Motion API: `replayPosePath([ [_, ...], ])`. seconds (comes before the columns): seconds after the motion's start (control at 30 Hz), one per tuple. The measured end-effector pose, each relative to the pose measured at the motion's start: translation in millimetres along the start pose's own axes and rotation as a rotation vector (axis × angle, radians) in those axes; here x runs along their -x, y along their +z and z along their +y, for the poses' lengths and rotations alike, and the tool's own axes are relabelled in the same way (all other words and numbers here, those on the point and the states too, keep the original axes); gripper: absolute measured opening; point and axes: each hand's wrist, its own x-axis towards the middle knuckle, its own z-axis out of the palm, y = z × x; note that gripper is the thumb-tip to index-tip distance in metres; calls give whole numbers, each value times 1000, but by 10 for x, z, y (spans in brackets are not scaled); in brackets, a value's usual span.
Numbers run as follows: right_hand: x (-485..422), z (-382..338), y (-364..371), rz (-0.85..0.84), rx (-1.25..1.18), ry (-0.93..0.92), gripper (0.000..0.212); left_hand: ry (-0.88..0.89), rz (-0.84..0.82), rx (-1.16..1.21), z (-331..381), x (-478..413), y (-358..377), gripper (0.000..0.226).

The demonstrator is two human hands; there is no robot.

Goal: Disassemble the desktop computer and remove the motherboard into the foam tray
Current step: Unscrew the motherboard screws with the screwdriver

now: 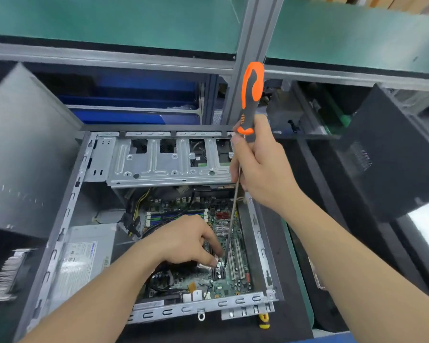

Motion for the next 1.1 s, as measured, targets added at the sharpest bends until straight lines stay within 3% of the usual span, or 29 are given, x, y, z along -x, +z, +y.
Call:
replayPosePath([
  [0.6, -136, -284, -302, 136, -30, -30, 4, 25, 165, 365, -53, 48, 19, 33],
  [0.7, -120, -264, -296, 160, -29, -25, 6, 19, 147, 322, -69, 28, 33, 27],
  [0.77, -110, -266, -296, 171, -14, -24, 7, 18, 131, 173, -85, 38, 53, 22],
  [0.87, -97, -289, -325, 204, -29, 1, 5, 9, 226, -22, -95, 56, 86, 19],
  [0.93, -87, -337, -370, 260, -68, 0, 7, -57, 350, 152, -75, 57, 77, 28],
  [1.03, -62, -451, -440, 369, -191, -40, 7, -169, 453, 794, -48, 46, 5, 32],
  [1.1, -49, -547, -492, 440, -248, -99, 11, -215, 432, 1142, -41, 57, -63, 32],
])
